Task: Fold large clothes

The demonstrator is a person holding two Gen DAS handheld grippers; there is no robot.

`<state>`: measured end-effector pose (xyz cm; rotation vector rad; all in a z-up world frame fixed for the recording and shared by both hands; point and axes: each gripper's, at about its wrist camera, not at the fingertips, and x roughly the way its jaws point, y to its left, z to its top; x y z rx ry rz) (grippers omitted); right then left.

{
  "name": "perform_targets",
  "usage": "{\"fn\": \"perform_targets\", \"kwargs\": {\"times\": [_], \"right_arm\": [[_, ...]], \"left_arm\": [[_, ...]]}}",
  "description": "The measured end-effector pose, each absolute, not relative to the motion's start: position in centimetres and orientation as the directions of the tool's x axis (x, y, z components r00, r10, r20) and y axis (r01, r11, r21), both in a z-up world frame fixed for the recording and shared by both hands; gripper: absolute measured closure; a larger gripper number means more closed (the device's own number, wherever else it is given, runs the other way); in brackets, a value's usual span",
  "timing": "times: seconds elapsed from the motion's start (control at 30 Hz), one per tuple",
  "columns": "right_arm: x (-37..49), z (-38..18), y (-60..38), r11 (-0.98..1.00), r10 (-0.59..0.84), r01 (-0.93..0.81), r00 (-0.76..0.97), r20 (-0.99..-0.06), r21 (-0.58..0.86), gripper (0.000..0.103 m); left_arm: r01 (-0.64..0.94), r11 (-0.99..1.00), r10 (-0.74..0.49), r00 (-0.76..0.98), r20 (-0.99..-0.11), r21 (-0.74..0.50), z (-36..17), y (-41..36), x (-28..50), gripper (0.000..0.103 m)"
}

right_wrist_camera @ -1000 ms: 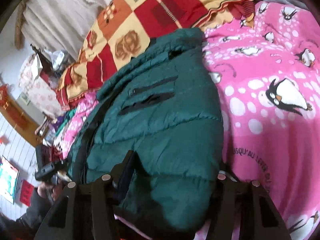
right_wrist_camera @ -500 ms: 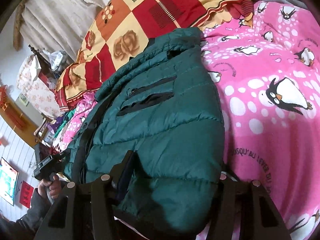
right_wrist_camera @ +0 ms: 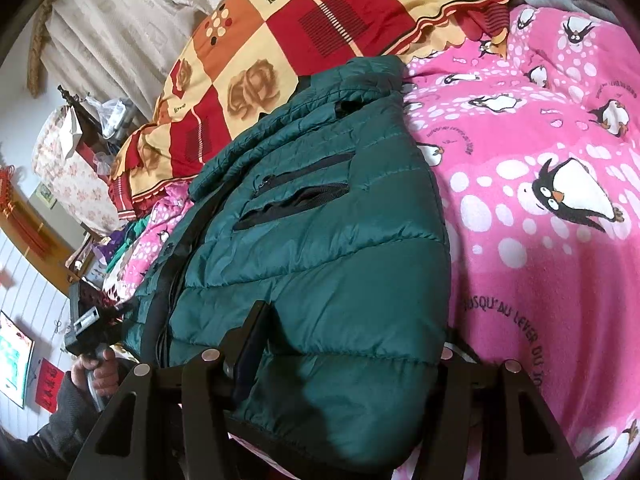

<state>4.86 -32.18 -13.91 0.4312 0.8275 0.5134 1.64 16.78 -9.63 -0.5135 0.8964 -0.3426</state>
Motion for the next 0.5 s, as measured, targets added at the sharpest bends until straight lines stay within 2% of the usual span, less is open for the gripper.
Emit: {"fn": "perform_targets", "kwargs": {"times": [0.1,0.2,0.27,0.33,0.43,0.5], "right_arm": [[4.7,-13.0,-31.8,0.818,0.559,-0.271,0.586,-0.587,0.508,0.048],[3.9,-11.3,-31.4,0.840,0.531,-0.324,0.657,-0.536,0.435,0.051],[3.7,-10.9,-31.2,0.836,0.538,-0.348,0.671,-0.511,0.424,0.053],[4.2,-11.3,-30.8,0.842,0.531,-0.344,0.660,-0.531,0.414,0.053],[5.4,-12.6,-30.7,0.848,0.522,-0.316,0.642,-0.563,0.426,0.053],[5.8,-12.7,-31.1,0.833,0.534,-0.299,0.655,-0.535,0.465,0.053]], "left_arm": [[0.026,0.823,-0.466,0.602,-0.648,-0.568,-10.1,17.9,1.8,0.058],[0.010,0.824,-0.451,0.617,-0.645,-0.566,-10.3,17.9,2.1,0.058],[0.013,0.833,-0.439,0.623,-0.647,-0.553,-10.3,17.5,2.4,0.052],[0.016,0.842,-0.427,0.630,-0.648,-0.540,-10.3,17.0,2.5,0.042],[0.014,0.862,-0.395,0.644,-0.655,-0.507,-10.4,16.4,2.6,0.040],[0.008,0.862,-0.387,0.655,-0.649,-0.506,-10.4,16.4,2.5,0.040]]}}
